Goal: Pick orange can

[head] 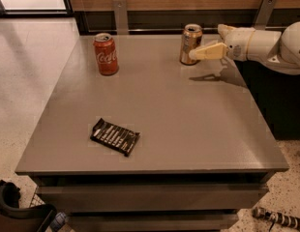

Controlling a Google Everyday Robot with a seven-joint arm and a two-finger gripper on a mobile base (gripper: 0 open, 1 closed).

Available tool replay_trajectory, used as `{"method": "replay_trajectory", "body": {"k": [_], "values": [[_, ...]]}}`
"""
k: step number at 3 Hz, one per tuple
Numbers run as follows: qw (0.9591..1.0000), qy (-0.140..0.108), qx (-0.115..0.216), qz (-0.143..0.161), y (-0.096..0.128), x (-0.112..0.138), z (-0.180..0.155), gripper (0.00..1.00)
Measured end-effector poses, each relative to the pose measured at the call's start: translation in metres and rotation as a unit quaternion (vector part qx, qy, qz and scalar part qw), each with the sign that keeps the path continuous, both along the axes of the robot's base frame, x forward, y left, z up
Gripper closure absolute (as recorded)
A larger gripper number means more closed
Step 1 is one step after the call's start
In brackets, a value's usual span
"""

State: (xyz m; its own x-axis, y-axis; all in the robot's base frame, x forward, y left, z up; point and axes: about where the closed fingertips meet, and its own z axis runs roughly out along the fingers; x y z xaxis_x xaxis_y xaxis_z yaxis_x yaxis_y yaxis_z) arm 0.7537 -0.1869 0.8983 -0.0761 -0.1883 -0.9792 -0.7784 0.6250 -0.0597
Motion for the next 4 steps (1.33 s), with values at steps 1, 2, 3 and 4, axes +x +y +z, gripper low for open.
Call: {"method": "replay_trajectory", "body": {"k": [1,2,3,4], "values": [[0.9992,-0.01,0.036,0.012,0.014,0.026,-0.008,0.0],[0.9986,-0.011,0.049,0.018,0.024,0.036,-0.013,0.0],[0.9985,-0.01,0.05,0.02,0.027,0.037,-0.014,0.15],[0.9984,-0.01,0.051,0.024,0.032,0.037,-0.015,0.46]]}}
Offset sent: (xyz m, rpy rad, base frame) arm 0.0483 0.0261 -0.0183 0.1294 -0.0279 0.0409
